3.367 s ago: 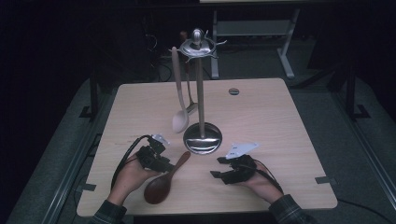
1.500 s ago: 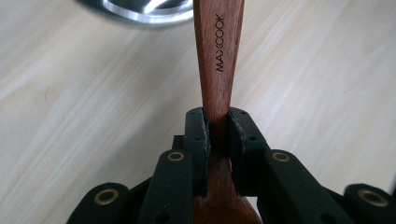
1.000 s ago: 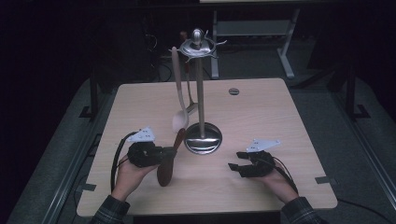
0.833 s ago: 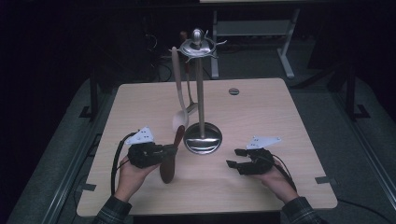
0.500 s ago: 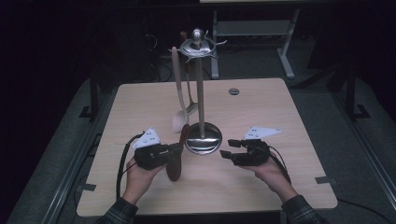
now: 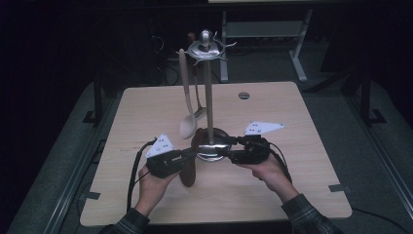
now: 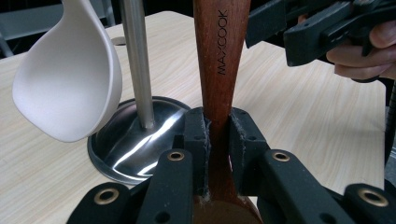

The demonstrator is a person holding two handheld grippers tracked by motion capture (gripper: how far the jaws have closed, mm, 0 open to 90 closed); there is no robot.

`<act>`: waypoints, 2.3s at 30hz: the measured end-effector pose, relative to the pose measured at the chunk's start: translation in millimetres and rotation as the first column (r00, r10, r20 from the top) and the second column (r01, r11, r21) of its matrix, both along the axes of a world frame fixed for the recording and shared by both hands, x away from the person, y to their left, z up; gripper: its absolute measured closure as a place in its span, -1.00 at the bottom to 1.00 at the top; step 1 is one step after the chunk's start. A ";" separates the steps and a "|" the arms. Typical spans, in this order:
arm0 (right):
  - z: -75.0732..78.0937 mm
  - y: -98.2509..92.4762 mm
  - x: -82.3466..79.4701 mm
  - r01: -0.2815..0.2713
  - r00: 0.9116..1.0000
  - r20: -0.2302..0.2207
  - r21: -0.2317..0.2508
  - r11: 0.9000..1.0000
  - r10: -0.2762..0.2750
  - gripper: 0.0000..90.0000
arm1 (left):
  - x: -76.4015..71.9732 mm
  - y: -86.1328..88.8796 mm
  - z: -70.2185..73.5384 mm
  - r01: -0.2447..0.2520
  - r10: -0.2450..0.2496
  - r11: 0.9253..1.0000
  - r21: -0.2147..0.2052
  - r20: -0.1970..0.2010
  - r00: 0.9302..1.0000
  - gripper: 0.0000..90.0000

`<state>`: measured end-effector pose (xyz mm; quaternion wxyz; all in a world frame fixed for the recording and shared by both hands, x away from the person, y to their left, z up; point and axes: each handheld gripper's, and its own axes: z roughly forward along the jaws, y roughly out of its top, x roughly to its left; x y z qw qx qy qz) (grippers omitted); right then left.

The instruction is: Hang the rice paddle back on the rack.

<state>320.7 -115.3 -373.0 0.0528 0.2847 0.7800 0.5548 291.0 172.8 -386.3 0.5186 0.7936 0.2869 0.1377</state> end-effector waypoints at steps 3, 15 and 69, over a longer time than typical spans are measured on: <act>3.5 6.5 -0.5 -0.018 1.000 -0.005 0.027 0.999 0.019 0.02 | -1.3 -2.3 0.2 -0.009 0.009 1.000 0.005 0.010 1.000 0.74; 10.2 34.9 2.0 -0.073 0.997 -0.008 0.084 0.994 0.074 0.23 | -6.7 -14.3 0.2 -0.005 0.003 0.999 0.034 0.046 0.999 0.74; 39.2 45.7 16.3 -0.144 0.988 0.055 0.038 0.989 0.142 0.71 | -3.3 63.0 -37.7 0.106 -0.052 0.955 0.276 -0.195 0.979 -0.52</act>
